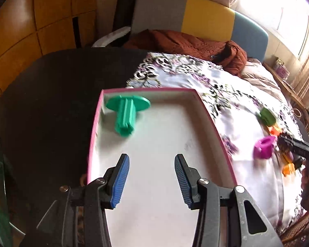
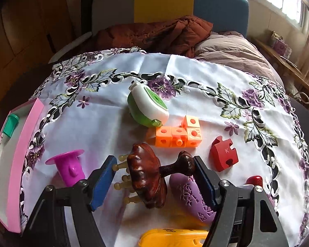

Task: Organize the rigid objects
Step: 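Carry the brown hairbrush with the right tool into the tray and release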

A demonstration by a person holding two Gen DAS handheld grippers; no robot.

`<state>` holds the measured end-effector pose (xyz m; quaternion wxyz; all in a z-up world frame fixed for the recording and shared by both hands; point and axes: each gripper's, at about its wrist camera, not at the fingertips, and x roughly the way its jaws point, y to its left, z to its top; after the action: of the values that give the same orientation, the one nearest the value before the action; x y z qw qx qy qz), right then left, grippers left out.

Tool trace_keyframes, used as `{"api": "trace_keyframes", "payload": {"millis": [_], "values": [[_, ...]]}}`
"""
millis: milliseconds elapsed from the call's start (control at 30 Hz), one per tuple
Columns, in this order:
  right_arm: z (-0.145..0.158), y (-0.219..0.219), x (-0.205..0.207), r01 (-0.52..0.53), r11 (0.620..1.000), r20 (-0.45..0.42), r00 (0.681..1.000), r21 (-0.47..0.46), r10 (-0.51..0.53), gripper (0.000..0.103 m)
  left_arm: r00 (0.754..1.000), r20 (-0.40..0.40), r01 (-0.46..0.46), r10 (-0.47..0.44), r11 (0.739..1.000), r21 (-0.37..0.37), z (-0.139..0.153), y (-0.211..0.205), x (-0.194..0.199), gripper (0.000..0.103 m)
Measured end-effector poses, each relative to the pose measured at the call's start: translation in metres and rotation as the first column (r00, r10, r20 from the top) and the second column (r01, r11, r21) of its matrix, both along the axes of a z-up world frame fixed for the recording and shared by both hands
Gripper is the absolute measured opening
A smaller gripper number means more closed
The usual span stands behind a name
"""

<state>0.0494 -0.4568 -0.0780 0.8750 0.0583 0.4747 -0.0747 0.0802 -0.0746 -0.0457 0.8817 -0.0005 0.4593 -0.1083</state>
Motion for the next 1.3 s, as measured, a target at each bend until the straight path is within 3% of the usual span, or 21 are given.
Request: {"api": "trace_keyframes", "payload": {"millis": [200,400,633,800,1033,1300], "values": [[0.019,-0.002,-0.008,0.037,0.999,0.059,0.998,0.02,-0.038,0.074,1.0,0.017,0.003,-0.004,0.999,0.034,0.0,-0.004,-0.022,0.046],[0.044,0.017,-0.016,0.041,0.996,0.128,0.99,0.083,-0.051,0.074,0.999,0.015,-0.043,0.043,0.999,0.01,0.0,0.013,-0.022,0.046],[0.063,0.092,-0.001,-0.128,0.983,0.176,0.979,0.134,0.104,0.074,0.995,0.019,-0.096,0.096,0.995,-0.005,-0.001,0.036,-0.022,0.046],[0.069,0.162,0.022,-0.275,0.948,0.19,0.951,0.161,0.244,0.074,0.992,0.028,-0.126,0.126,0.992,-0.014,-0.001,0.049,-0.022,0.046],[0.049,0.252,0.061,-0.426,0.891,0.129,0.903,0.159,0.409,0.074,0.987,0.034,-0.156,0.157,0.987,-0.034,0.001,0.064,-0.023,0.046],[-0.006,0.293,0.12,-0.411,0.909,-0.048,0.909,0.073,0.415,0.074,0.985,0.03,-0.168,0.168,0.985,-0.032,0.0,0.071,-0.021,0.046]]}}
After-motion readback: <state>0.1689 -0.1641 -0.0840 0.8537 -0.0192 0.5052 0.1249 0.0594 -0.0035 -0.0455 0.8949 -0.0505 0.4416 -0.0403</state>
